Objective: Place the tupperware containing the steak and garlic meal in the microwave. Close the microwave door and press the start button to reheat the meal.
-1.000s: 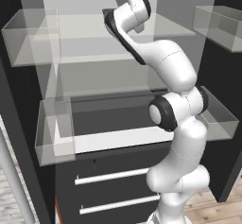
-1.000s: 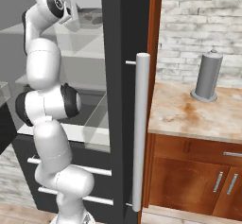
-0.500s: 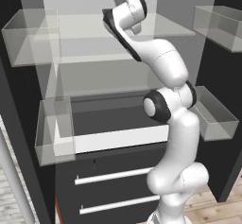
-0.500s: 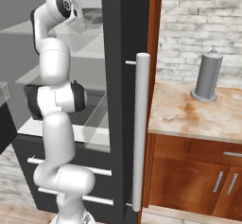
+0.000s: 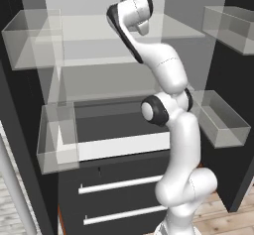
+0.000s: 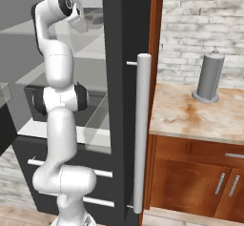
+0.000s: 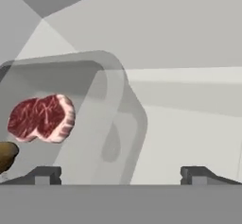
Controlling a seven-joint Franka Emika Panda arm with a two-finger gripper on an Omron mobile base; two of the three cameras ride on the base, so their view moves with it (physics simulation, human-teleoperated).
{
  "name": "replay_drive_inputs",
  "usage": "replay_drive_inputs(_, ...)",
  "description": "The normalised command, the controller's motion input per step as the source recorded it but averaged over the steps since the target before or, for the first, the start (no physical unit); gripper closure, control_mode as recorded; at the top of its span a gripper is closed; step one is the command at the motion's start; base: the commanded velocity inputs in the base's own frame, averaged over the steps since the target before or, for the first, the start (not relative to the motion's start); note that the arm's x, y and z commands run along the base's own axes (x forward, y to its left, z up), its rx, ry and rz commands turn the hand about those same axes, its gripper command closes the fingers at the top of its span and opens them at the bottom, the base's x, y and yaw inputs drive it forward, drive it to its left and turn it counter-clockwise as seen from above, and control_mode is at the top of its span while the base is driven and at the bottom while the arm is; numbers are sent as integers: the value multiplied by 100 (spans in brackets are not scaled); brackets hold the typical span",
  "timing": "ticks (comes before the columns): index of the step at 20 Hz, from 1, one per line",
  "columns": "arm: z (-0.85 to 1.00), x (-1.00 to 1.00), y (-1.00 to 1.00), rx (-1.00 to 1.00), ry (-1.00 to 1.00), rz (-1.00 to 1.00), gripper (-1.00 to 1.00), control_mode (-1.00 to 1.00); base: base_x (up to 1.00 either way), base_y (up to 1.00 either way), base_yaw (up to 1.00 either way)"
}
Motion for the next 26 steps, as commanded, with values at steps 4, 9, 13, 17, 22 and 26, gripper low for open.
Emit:
replay_drive_inputs(4, -76, 3, 18, -7, 38, 0, 100, -100, 0, 0, 0)
replay_drive_inputs(9, -100, 0, 7, -24, 16, -7, 100, -100, 0, 0, 0)
replay_drive_inputs(13, -85, 0, 0, -18, -19, -10, 100, -100, 0, 0, 0)
replay_drive_inputs(17, -51, 0, 15, -13, -20, -9, 100, -100, 0, 0, 0)
replay_drive_inputs(22, -54, -13, 10, -14, -12, -7, 100, -100, 0, 0, 0)
replay_drive_inputs(26, -2, -34, 1, -2, -3, -6, 100, -100, 0, 0, 0)
